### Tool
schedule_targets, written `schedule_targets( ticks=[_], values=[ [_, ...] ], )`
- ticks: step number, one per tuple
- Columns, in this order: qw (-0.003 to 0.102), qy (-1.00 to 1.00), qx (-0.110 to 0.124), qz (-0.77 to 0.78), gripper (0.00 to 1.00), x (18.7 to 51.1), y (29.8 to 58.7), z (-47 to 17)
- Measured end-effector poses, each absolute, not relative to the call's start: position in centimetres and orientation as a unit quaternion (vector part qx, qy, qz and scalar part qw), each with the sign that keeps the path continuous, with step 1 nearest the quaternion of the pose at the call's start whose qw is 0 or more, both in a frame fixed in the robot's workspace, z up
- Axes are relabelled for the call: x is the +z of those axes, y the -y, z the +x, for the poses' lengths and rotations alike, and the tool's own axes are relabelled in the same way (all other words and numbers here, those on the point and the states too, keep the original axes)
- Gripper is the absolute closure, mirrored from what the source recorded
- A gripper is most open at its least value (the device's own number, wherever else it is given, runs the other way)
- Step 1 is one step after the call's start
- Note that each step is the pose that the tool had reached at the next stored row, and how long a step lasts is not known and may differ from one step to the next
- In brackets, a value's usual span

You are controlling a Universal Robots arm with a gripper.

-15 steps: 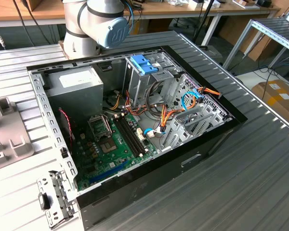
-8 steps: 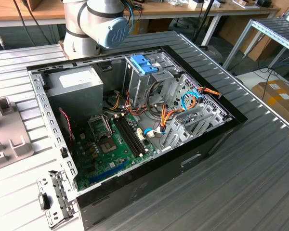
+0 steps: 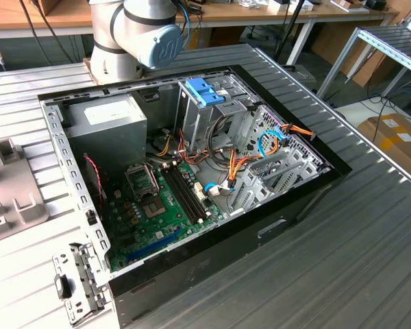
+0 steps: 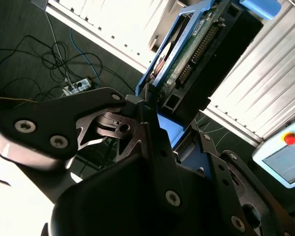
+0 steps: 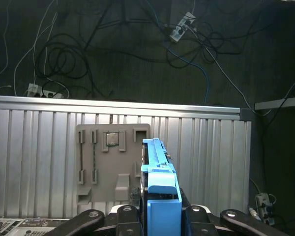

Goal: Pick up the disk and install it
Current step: 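Pick up the disk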

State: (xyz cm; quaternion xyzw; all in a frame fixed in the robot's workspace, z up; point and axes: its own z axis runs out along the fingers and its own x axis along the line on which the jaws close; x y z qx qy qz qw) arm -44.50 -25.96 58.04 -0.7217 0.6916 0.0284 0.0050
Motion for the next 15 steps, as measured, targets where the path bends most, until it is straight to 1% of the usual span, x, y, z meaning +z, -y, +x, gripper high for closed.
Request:
schedule_targets(
  ticks=[15],
  values=[
    [0.005,-0.692,0.028,-0.722,0.63,59.4,26.0,-44.5]
  ],
)
